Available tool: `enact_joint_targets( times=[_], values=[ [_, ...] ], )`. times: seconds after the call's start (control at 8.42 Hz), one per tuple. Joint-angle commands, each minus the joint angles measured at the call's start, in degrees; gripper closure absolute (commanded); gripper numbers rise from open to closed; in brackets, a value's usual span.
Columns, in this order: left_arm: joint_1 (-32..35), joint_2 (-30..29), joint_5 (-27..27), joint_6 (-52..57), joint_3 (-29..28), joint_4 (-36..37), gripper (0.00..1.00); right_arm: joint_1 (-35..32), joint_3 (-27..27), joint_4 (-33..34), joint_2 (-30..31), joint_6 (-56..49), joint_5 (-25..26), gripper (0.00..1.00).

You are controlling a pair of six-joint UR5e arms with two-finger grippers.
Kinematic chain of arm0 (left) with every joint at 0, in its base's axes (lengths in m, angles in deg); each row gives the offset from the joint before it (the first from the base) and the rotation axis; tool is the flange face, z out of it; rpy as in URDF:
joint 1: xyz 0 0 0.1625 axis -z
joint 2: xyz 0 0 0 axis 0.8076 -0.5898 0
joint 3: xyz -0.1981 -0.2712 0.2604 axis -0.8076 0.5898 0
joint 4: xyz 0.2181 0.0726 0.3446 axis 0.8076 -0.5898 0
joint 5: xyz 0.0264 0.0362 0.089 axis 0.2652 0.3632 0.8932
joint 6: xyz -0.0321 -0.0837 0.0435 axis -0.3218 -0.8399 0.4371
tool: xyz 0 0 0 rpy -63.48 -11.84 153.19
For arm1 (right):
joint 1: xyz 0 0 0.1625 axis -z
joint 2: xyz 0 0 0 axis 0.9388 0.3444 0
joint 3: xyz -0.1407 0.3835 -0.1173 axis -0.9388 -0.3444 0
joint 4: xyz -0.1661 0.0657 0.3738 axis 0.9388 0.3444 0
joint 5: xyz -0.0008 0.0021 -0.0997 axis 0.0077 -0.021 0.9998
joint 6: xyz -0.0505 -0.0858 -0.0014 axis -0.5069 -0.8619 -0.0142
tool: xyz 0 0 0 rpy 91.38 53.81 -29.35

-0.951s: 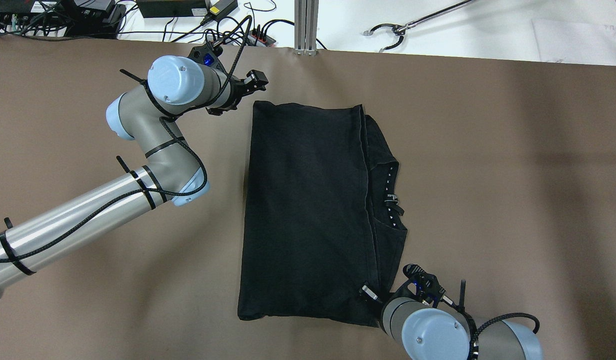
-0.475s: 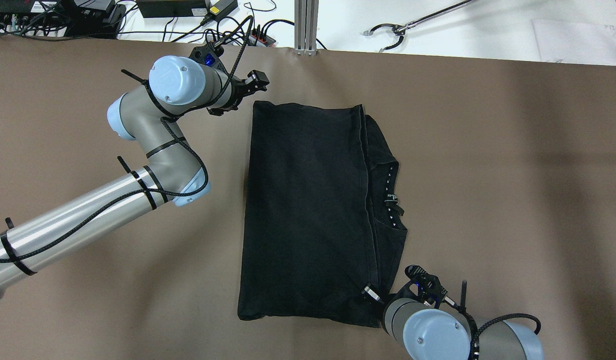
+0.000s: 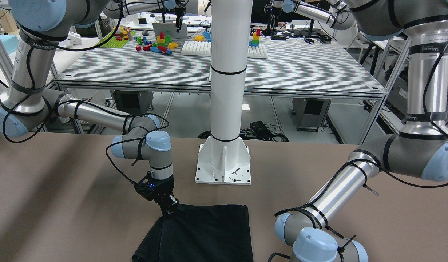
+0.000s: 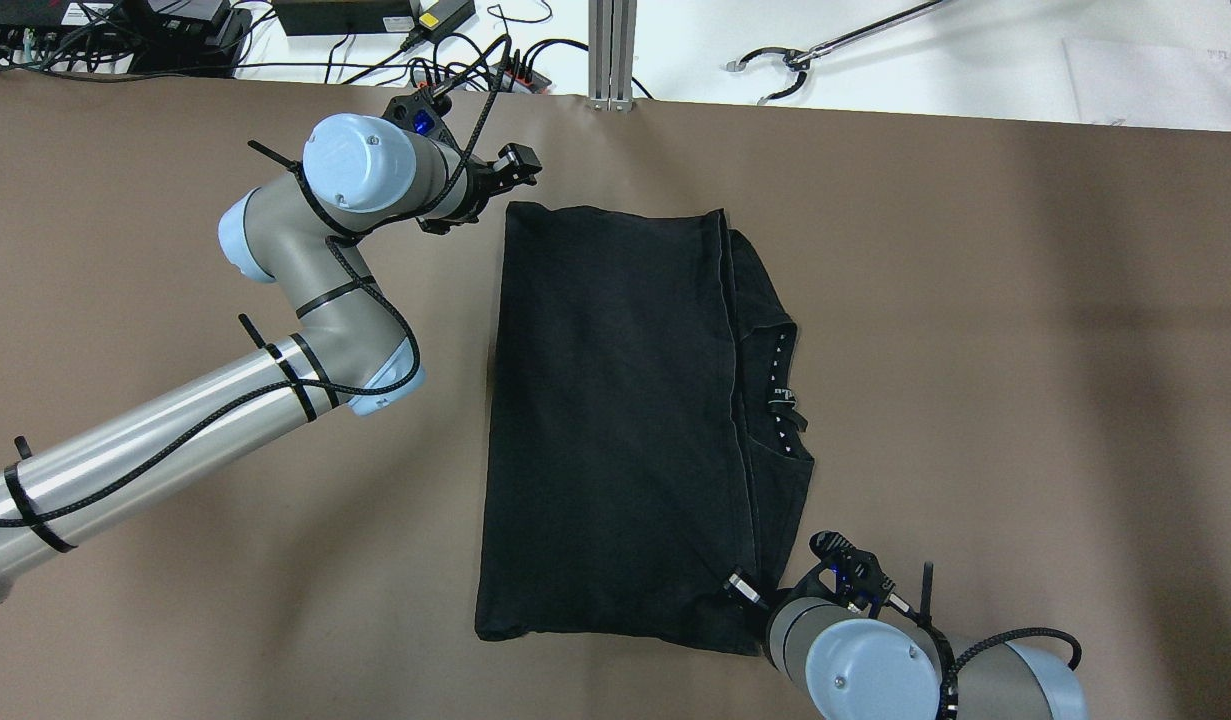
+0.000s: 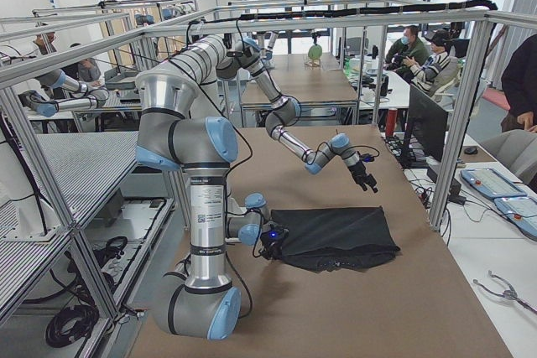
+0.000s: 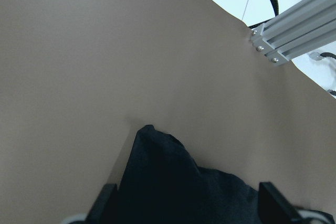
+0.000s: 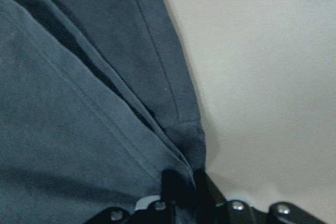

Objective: Fold clothes

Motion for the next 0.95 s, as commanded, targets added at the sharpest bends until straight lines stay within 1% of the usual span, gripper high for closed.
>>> enact_joint_targets(
  times=[0.0, 0.24, 0.36, 0.48, 0.59, 0.83],
  values=[
    [-0.11, -0.01, 1.04, -0.19, 0.00, 0.23, 0.06, 0.08, 0.49, 0.06, -0.28, 0.00, -0.21, 1.00],
    [-0.20, -0.09, 1.13, -0.19, 0.00, 0.23, 0.06, -0.18, 1.28, 0.06, -0.54, -0.17, -0.38, 1.00],
    [-0.46, -0.27, 1.13, -0.63, 0.09, 0.23, 0.06, -0.36, 3.46, 1.71, -0.37, -0.35, -0.65, 1.00],
    [-0.38, -0.01, 1.04, -0.72, 0.96, 0.32, 0.06, -0.27, 6.01, 5.21, -0.63, -0.44, -0.74, 1.00],
    [-0.47, 2.60, 0.69, -0.98, 5.49, 1.62, 0.06, -0.18, 6.99, 5.85, -0.46, -0.44, -1.08, 1.00],
    [-4.14, 7.18, 1.04, -5.45, 16.82, 10.03, 0.06, -0.01, 6.82, 5.68, -0.02, -0.79, -1.18, 1.00]
  ],
)
